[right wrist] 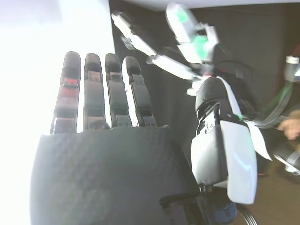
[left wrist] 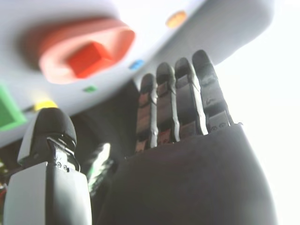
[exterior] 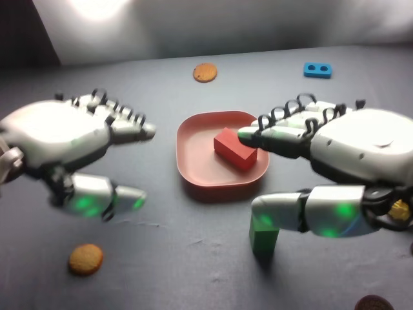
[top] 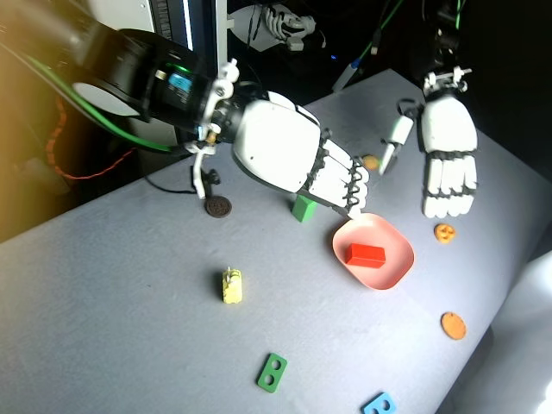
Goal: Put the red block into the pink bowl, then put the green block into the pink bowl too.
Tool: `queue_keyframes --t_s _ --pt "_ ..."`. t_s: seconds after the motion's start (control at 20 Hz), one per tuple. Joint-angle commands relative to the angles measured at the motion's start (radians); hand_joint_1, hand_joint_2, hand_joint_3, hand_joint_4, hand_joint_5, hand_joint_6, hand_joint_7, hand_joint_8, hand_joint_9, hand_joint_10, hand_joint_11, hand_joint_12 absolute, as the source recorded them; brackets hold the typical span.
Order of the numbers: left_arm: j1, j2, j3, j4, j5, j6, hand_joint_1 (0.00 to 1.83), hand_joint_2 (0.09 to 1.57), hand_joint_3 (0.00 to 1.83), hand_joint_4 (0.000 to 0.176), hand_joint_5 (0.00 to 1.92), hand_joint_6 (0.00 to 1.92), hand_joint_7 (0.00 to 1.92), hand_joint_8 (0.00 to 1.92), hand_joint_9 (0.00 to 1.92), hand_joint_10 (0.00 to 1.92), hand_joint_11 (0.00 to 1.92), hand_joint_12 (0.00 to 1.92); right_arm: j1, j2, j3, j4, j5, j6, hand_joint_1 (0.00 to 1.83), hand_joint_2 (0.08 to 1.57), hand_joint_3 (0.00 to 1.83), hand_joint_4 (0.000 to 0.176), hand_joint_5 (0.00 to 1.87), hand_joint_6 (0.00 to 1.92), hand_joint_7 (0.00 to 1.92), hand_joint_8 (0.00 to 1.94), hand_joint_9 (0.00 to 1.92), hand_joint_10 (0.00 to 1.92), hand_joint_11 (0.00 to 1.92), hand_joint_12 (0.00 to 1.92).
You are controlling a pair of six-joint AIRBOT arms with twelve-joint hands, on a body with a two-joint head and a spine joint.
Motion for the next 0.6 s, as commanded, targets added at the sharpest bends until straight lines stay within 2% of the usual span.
queue_keyframes --t_s 0.0,0.05,0.1,0.2,0.25,0.35,0.4,0.5,0.55 --pt "0.0 0.03 -0.009 0.049 -0.108 -0.042 0.28 1.19 0.0 0.0 0.23 0.0 0.21 0.0 0.13 0.0 0.0 0.18 -0.001 -0.003 0.004 -0.019 0.12 -0.011 0.09 1.12 0.0 0.0 0.17 0.0 0.11 0.0 0.09 0.0 0.0 0.36" --pt "0.013 0.071 -0.031 0.161 -0.093 -0.136 0.26 1.2 0.0 0.0 0.21 0.0 0.19 0.0 0.1 0.0 0.0 0.05 -0.015 -0.026 0.014 -0.002 0.143 -0.032 0.05 1.07 0.0 0.05 0.18 0.0 0.09 0.0 0.05 0.0 0.0 0.24" --pt "0.02 0.096 -0.041 0.233 -0.09 -0.195 0.23 1.21 0.0 0.0 0.2 0.0 0.19 0.0 0.11 0.01 0.0 0.03 -0.019 -0.038 0.02 0.01 0.159 -0.048 0.12 1.0 0.0 0.089 0.23 0.02 0.09 0.0 0.04 0.0 0.0 0.21" --pt "0.027 0.146 -0.057 0.448 -0.113 -0.376 0.28 1.19 0.0 0.0 0.27 0.01 0.25 0.0 0.17 0.01 0.03 0.03 -0.022 -0.068 0.039 0.054 0.196 -0.065 0.25 0.89 0.0 0.141 0.28 0.01 0.02 0.0 0.0 0.0 0.0 0.16" --pt "0.029 0.164 -0.06 0.544 -0.135 -0.458 0.27 1.19 0.0 0.0 0.28 0.0 0.26 0.0 0.18 0.01 0.03 0.03 -0.022 -0.082 0.048 0.076 0.206 -0.07 0.32 0.82 0.0 0.157 0.3 0.01 0.0 0.0 0.0 0.0 0.0 0.06" --pt "0.036 0.193 -0.068 0.667 -0.172 -0.584 0.26 1.21 0.01 0.0 0.24 0.0 0.22 0.0 0.16 0.0 0.0 0.02 -0.022 -0.102 0.061 0.09 0.213 -0.073 0.49 0.75 0.0 0.174 0.36 0.02 0.0 0.0 0.0 0.0 0.0 0.0" --pt "0.045 0.212 -0.082 0.712 -0.19 -0.619 0.23 1.21 0.01 0.0 0.23 0.0 0.22 0.0 0.16 0.0 0.02 0.03 -0.029 -0.114 0.063 0.09 0.227 -0.08 0.59 0.72 0.0 0.176 0.39 0.03 0.0 0.0 0.0 0.0 0.0 0.0" --pt "0.067 0.231 -0.103 0.718 -0.228 -0.621 0.27 1.21 0.0 0.0 0.26 0.0 0.24 0.0 0.16 0.0 0.0 0.12 -0.033 -0.125 0.068 0.09 0.24 -0.082 0.71 0.71 0.0 0.176 0.51 0.03 0.0 0.0 0.0 0.0 0.0 0.0" --pt "0.077 0.238 -0.113 0.721 -0.247 -0.621 0.27 1.21 0.0 0.0 0.26 0.0 0.24 0.0 0.16 0.0 0.0 0.12 -0.034 -0.13 0.072 0.09 0.243 -0.082 0.71 0.71 0.0 0.176 0.51 0.03 0.0 0.0 0.0 0.0 0.0 0.0"
